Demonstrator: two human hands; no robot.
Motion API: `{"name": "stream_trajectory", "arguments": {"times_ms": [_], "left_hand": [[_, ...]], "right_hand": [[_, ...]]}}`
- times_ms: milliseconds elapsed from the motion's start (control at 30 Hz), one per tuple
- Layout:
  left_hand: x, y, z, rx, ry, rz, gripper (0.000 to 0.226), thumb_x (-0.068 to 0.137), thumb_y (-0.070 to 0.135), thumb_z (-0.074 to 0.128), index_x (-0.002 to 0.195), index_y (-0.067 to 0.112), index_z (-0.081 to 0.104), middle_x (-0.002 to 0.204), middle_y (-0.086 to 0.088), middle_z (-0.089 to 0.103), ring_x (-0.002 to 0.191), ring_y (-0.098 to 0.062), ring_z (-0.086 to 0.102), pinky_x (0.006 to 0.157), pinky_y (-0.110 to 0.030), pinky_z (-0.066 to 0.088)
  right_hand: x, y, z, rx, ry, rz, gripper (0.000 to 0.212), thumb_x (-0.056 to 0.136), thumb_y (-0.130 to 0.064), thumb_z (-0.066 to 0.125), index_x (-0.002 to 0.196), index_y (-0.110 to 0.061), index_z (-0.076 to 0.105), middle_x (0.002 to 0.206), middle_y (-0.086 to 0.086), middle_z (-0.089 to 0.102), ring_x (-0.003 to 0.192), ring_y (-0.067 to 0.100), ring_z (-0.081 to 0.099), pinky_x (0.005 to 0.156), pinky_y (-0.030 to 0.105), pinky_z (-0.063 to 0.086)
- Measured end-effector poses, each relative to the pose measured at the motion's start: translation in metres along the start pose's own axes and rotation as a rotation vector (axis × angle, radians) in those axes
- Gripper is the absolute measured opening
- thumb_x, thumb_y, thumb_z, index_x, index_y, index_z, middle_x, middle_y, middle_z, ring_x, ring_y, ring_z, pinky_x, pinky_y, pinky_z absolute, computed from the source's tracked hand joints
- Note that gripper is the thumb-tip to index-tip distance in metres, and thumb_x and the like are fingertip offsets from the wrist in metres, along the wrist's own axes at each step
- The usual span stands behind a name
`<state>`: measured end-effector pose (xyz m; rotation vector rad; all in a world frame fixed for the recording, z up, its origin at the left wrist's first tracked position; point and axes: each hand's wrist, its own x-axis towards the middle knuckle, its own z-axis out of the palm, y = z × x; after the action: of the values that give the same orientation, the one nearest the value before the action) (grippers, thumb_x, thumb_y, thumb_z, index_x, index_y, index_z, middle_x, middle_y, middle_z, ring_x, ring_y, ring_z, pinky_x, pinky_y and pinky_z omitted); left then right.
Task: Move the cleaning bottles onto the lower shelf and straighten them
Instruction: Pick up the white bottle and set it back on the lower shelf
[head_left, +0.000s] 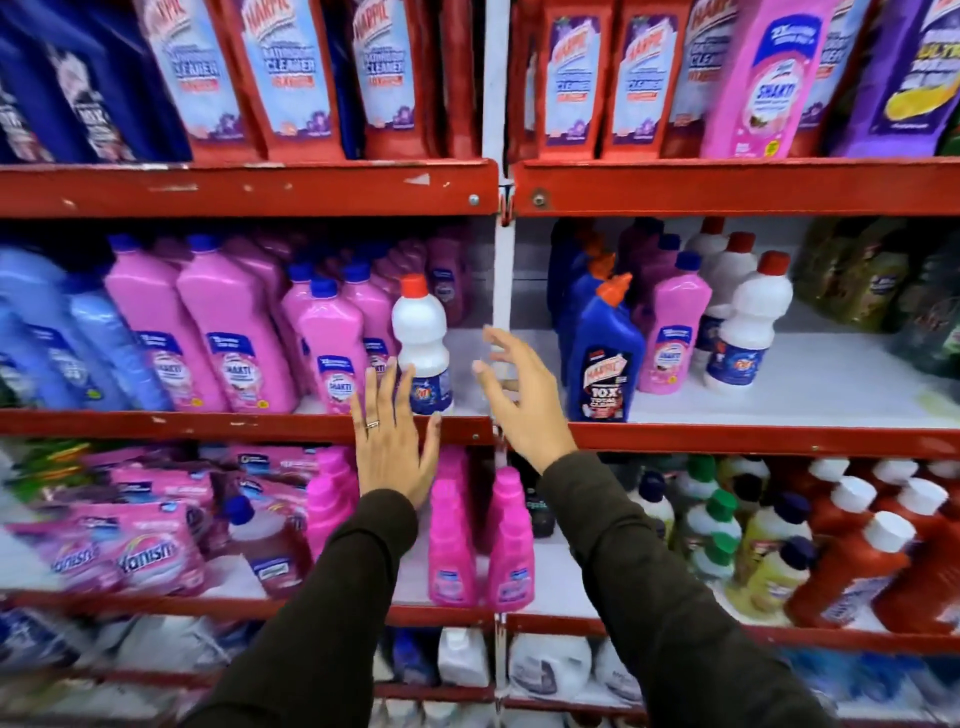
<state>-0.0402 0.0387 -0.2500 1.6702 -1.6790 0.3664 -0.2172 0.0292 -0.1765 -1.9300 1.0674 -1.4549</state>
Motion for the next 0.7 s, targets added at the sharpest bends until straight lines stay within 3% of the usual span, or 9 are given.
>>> {"name": "stream_trajectory", "arguments": {"times_ms": [67,133,200,300,433,700], "left_hand": [[0.001,-0.016,0.004,0.011,-0.033,0.014,0.071,0.1,0.049,0.029,0.16,0.01,0.025,0.17,-0.011,0.02,0.159,-0.03,0.009,0.128,-0.055,0.01],[0.005,-0.028,0.01,0.034,-0.084,0.037,0.075,0.099,0.052,0.026,0.161,0.01,0.022,0.171,-0.011,0.016,0.159,-0.031,0.006,0.129,-0.054,0.009],[0.011,-0.038,0.017,0.051,-0.145,0.046,0.08,0.097,0.057,0.023,0.161,0.01,0.016,0.172,-0.012,0.011,0.159,-0.03,0.0,0.129,-0.052,0.005],[0.012,-0.047,0.027,0.082,-0.194,0.061,0.086,0.095,0.064,0.02,0.161,0.011,0.01,0.172,-0.013,0.006,0.157,-0.027,-0.009,0.129,-0.051,0.0],[0.005,-0.052,0.038,0.112,-0.192,0.088,0.09,0.094,0.067,0.02,0.16,0.006,0.014,0.171,-0.016,0.01,0.156,-0.029,-0.007,0.129,-0.053,0.0],[0.007,-0.053,0.045,0.098,-0.176,0.088,0.09,0.093,0.069,0.026,0.161,0.011,0.017,0.171,-0.015,0.008,0.158,-0.03,-0.003,0.128,-0.05,-0.005]], "right_hand": [[0.017,-0.004,0.02,0.075,-0.055,0.119,0.052,0.1,-0.024,0.064,0.148,-0.016,0.047,0.149,0.006,0.052,0.13,0.013,0.053,0.098,0.014,0.05],[0.037,-0.006,0.036,0.105,-0.086,0.234,0.064,0.095,-0.024,0.07,0.151,-0.011,0.042,0.155,0.011,0.047,0.141,0.022,0.047,0.115,0.035,0.043],[0.053,-0.007,0.047,0.116,-0.121,0.334,0.078,0.09,-0.024,0.076,0.154,-0.009,0.035,0.157,0.013,0.045,0.144,0.027,0.044,0.12,0.045,0.037],[0.066,-0.004,0.06,0.119,-0.154,0.378,0.076,0.085,-0.018,0.081,0.149,-0.005,0.041,0.149,0.017,0.053,0.137,0.031,0.052,0.117,0.048,0.042],[0.069,0.0,0.069,0.075,-0.099,0.341,0.063,0.083,-0.02,0.083,0.138,-0.005,0.054,0.14,0.016,0.062,0.128,0.029,0.059,0.108,0.044,0.05],[0.064,-0.001,0.057,0.091,-0.031,0.285,0.059,0.087,-0.019,0.08,0.138,-0.007,0.054,0.138,0.014,0.064,0.122,0.026,0.062,0.102,0.041,0.055]]}}
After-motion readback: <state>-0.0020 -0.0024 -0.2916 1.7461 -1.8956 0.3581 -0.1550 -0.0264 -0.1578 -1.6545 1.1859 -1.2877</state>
